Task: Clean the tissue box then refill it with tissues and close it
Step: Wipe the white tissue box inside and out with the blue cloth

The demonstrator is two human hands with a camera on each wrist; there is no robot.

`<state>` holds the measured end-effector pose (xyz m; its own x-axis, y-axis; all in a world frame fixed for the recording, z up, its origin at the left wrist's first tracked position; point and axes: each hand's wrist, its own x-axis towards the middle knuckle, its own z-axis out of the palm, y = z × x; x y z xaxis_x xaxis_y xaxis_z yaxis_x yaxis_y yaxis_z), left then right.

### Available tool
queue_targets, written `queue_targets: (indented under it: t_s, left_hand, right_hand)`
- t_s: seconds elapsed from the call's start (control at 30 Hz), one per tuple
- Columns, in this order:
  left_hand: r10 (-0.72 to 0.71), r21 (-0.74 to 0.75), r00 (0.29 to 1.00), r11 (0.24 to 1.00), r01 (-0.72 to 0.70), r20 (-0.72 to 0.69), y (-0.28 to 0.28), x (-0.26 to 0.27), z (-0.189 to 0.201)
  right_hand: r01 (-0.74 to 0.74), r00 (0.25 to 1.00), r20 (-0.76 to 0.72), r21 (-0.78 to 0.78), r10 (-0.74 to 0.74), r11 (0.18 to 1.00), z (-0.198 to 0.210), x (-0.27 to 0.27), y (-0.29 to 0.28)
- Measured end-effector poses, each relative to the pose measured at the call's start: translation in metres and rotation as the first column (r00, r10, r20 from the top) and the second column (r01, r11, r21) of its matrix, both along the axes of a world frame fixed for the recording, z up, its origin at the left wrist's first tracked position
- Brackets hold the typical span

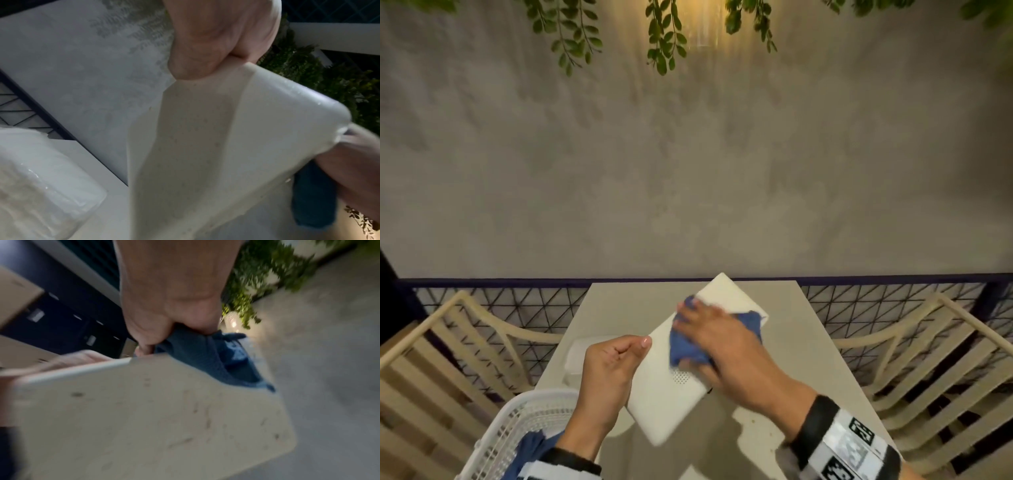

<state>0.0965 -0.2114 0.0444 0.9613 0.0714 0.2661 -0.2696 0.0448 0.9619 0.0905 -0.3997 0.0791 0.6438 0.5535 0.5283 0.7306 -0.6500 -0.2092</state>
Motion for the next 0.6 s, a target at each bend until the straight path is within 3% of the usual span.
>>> queue_targets:
  t_s: [0.07,0.1,0.2,0.23,0.3,0.37,0.4,0.53,0.6]
  left_hand:
    - [-0.015,0.000,1.000,1.000,0.015,0.004,0.003,-0.002,0.002]
    - [-0.026,-0.003,1.000,1.000,0.026,-0.004,0.004,-0.004,0.004]
    - [-0.015,-0.010,1.000,1.000,0.015,-0.004,0.001,-0.005,0.005]
    - [0.002,0.001,1.000,1.000,-0.002,-0.005,0.000,-0.004,0.006]
    - [0.018,0.006,1.000,1.000,-0.018,-0.003,0.002,-0.001,0.006]
    - [-0.020,-0.007,1.000,1.000,0.020,0.005,0.008,-0.004,0.006]
    - [-0.044,0.000,0.999,0.999,0.044,0.007,0.010,-0.007,0.006]
    - [-0.039,0.024,0.999,0.999,0.038,0.012,0.007,-0.008,0.006]
    - [-0.008,0.016,1.000,1.000,0.008,0.011,0.004,-0.006,0.004]
  right_hand:
    - [-0.115,0.993,-0.010,-0.099,0.114,0.988,-0.008,-0.001,-0.009]
    - [-0.083,0.996,-0.014,-0.048,0.083,0.995,-0.005,0.007,-0.021]
    - [0.210,0.977,-0.084,0.197,-0.197,0.958,0.005,0.024,-0.031]
    - [0.188,0.982,-0.070,0.193,-0.177,0.963,0.007,0.019,-0.021]
    - [-0.035,0.999,0.000,0.036,0.035,0.999,-0.002,0.003,0.001]
    - [-0.234,0.971,0.002,-0.179,0.239,0.956,-0.011,-0.004,-0.011]
    - [-0.248,0.968,-0.020,-0.185,0.249,0.951,-0.008,-0.001,-0.025]
    - [0.087,0.996,0.003,0.095,-0.088,0.992,0.011,0.018,-0.034]
    - [-0.003,1.000,0.028,0.063,0.002,0.998,0.011,0.007,-0.002]
